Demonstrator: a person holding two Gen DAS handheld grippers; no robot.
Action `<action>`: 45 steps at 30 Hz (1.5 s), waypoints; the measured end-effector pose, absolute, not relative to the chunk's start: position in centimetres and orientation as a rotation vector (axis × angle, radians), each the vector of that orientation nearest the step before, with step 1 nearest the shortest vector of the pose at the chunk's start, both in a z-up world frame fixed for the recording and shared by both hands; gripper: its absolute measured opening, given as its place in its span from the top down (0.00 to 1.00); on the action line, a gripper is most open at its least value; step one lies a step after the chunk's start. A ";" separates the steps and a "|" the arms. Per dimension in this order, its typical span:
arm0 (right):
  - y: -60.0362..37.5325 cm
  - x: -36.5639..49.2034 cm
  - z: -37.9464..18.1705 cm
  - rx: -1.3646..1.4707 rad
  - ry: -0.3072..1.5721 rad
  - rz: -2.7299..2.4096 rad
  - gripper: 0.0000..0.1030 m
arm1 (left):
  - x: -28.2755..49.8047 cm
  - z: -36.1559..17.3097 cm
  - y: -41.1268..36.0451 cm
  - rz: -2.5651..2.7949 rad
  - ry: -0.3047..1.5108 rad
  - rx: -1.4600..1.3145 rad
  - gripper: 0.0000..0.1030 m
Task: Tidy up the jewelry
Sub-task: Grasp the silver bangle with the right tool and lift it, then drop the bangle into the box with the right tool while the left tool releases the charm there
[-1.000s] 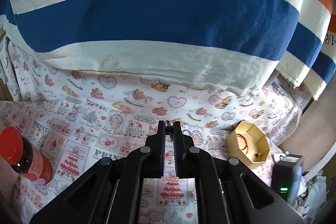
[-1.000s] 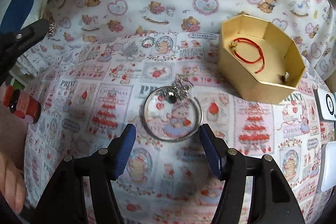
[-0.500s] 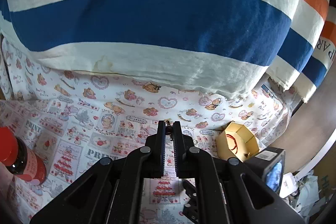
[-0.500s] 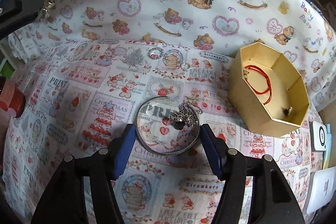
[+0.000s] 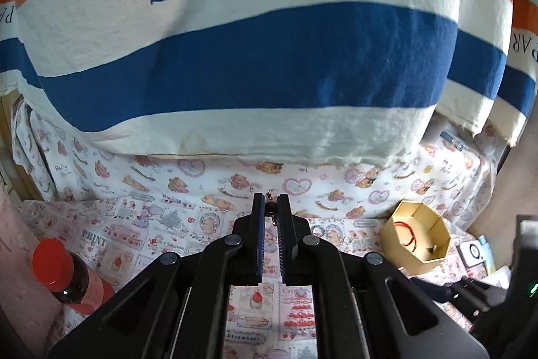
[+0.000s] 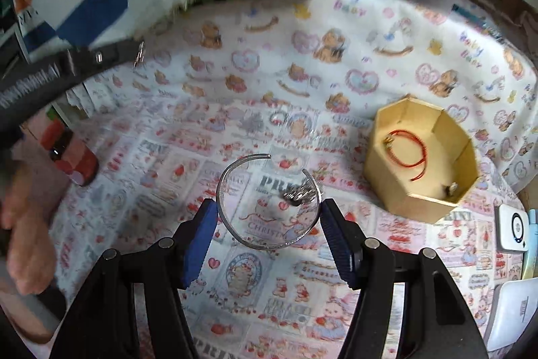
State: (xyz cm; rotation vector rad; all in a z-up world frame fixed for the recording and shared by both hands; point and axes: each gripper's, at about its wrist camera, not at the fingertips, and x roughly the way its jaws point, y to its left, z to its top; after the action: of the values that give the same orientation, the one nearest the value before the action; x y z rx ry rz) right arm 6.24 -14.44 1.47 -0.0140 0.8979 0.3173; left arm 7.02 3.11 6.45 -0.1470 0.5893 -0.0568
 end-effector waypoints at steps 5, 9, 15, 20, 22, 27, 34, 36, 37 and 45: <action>-17.6 6.3 4.5 0.015 0.794 0.285 0.37 | 6.4 6.9 2.8 -0.074 0.554 -0.144 0.94; -20.6 6.9 6.1 0.094 0.747 0.306 0.37 | 6.0 7.1 1.0 -0.116 0.547 -0.117 0.94; -24.8 7.8 6.6 0.225 0.677 0.310 0.37 | 5.7 7.0 -2.2 -0.203 0.517 -0.035 0.94; -28.2 9.3 5.7 0.345 0.684 0.333 0.37 | 8.3 6.5 -5.2 -0.364 0.623 -0.134 0.94; -29.5 9.6 5.0 0.390 0.688 0.342 0.37 | 9.0 6.5 -7.2 -0.412 0.648 -0.124 0.94; -32.7 10.7 2.2 0.545 0.747 0.374 0.36 | 11.2 5.3 -11.2 -0.435 0.729 -0.123 0.94; -34.2 11.4 1.1 0.590 0.758 0.373 0.36 | 12.5 1.6 -13.0 -0.443 0.805 -0.166 0.94; -34.4 11.5 1.1 0.585 0.762 0.353 0.36 | 12.3 1.5 -13.1 -0.428 0.761 -0.161 0.94; -34.5 11.5 1.0 0.590 0.765 0.351 0.36 | 12.3 1.4 -13.0 -0.438 0.746 -0.174 0.94; -34.6 12.1 0.0 0.626 0.784 0.387 0.34 | 11.6 2.1 -13.3 -0.383 0.695 -0.067 0.73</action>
State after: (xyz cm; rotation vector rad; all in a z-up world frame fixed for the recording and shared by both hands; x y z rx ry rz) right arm 12.07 -34.64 0.03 0.6261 0.7838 0.3872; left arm 11.60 -13.34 2.10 -0.0667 0.6952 -0.3828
